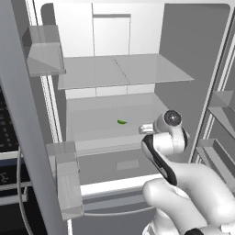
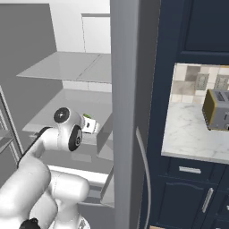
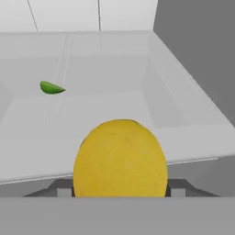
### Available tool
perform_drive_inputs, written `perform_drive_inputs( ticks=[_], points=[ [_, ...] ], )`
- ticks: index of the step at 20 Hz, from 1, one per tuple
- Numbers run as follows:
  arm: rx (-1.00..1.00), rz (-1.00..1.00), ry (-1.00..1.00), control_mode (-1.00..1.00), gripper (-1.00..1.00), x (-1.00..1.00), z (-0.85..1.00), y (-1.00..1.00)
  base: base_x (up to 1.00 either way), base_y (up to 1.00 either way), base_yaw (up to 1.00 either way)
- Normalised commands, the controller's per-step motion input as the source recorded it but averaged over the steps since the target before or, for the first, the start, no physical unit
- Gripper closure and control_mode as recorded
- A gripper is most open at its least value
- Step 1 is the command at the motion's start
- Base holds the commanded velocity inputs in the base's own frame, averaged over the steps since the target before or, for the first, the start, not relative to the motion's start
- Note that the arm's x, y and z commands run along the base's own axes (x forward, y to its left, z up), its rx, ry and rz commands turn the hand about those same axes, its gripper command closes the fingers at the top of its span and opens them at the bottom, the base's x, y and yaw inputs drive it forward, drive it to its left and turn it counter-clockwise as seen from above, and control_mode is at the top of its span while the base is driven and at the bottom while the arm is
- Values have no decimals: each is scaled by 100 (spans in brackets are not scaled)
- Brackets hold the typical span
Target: Move the lemon and lemon wedge from the top shelf to the second highest shelf to make space. Then, place the pitcher from the counter on the cleared top shelf.
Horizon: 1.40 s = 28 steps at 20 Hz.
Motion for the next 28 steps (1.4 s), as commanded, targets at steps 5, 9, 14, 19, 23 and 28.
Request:
perform_drive_inputs(
  ticks=[5,9,14,19,23,28],
  points=[
    [0,0,1,-100,100,59,-5,0,0,0,0],
    [0,0,0,-100,100,51,-15,-1,0,0,0],
    [0,0,0,-100,100,54,-33,-6,0,0,0],
    [0,0,0,-100,100,51,-42,-13,0,0,0],
    [0,0,0,-100,100,56,-35,-13,0,0,0],
    [0,0,0,-100,-100,64,-17,-2,0,0,0]
  ],
)
